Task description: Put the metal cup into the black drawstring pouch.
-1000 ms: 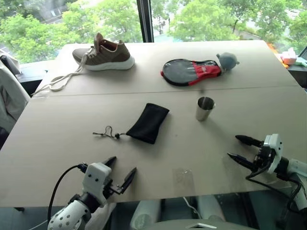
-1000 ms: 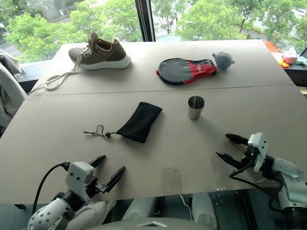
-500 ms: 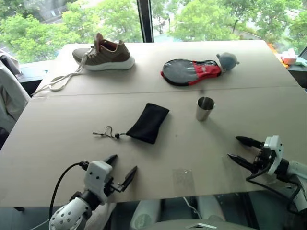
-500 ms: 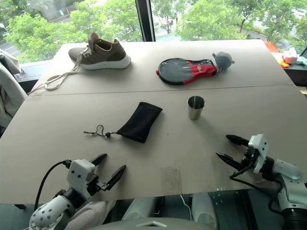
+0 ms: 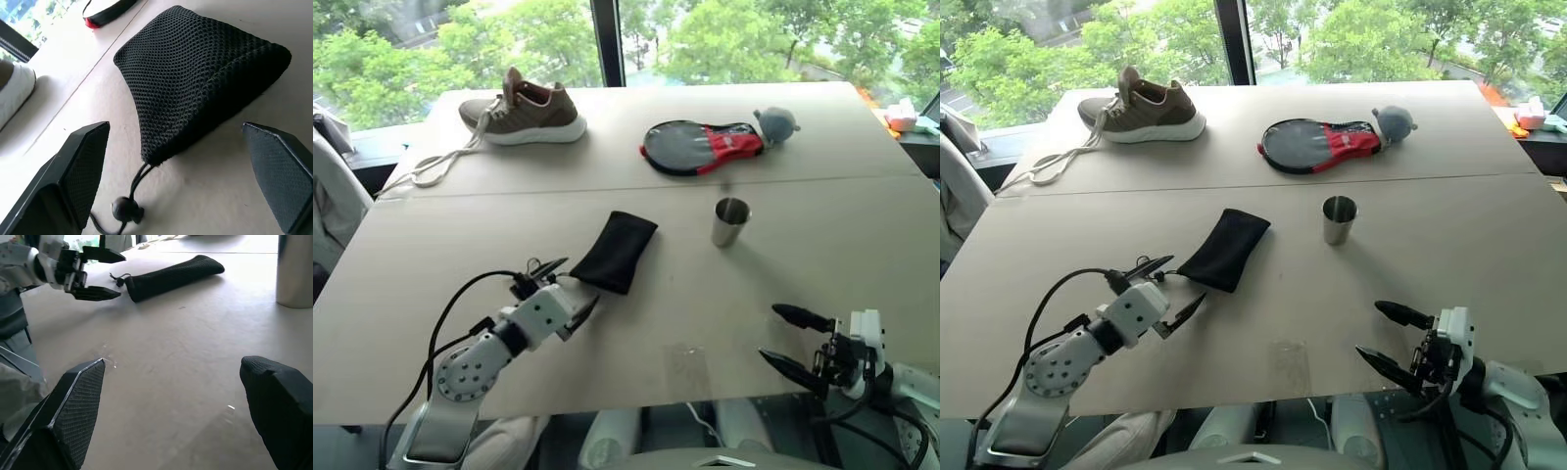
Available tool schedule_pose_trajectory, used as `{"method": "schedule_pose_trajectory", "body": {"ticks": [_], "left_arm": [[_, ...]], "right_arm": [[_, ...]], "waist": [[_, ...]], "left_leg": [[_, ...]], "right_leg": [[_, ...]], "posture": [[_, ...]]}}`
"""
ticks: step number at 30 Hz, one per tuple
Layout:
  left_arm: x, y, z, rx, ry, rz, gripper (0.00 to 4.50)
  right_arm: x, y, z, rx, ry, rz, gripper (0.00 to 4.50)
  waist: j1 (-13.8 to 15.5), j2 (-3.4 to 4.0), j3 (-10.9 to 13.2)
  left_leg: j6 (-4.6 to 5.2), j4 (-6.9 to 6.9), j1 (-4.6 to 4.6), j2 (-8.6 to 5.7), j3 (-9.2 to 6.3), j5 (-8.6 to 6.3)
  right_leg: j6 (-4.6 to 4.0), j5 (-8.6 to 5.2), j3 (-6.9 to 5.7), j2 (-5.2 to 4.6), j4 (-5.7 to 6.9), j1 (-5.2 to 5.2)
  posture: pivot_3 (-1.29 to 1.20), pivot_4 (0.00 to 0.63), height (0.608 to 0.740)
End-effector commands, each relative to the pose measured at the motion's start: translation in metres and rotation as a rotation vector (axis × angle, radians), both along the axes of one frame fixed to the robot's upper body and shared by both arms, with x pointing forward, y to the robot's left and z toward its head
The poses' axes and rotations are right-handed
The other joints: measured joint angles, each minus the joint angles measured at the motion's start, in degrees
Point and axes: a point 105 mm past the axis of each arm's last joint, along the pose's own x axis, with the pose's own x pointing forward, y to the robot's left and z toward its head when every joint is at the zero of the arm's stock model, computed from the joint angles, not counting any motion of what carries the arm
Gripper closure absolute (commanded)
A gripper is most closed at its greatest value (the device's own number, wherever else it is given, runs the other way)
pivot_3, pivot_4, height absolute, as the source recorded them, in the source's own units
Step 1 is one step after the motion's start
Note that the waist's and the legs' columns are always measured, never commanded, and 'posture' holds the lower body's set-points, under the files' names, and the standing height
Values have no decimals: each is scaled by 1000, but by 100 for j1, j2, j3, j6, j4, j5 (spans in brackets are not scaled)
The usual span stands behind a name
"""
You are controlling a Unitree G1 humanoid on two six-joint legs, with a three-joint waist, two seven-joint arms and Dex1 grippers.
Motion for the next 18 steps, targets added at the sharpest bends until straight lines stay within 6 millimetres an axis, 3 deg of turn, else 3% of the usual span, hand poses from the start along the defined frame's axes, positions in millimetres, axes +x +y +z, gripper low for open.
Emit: {"method": "schedule_pose_trajectory", "body": {"ticks": [1,7,17,18], "left_arm": [[14,-5,5,92,-67,-58,0],[31,-19,8,142,-106,-149,0],[42,-24,14,186,-146,-188,4375],[42,-24,15,188,-149,-189,4450]], "right_arm": [[-5,11,14,8,-64,0,44],[-6,15,17,19,-84,-38,44],[-6,16,18,21,-89,-53,0],[-6,16,18,21,-89,-53,0]], "waist": [[19,-1,-1],[24,0,-1],[17,0,-1],[17,0,-1]], "left_leg": [[0,0,0,-2,-4,0],[4,0,-2,-3,-8,3],[8,-1,-2,-3,-11,5],[9,0,-2,-3,-11,5]], "right_leg": [[0,0,-6,-1,1,-1],[14,9,-11,1,2,-1],[18,12,-12,0,2,-2],[18,12,-12,0,2,-1]], "posture": [[0,150,736],[0,150,736],[0,150,736],[0,150,736]]}}
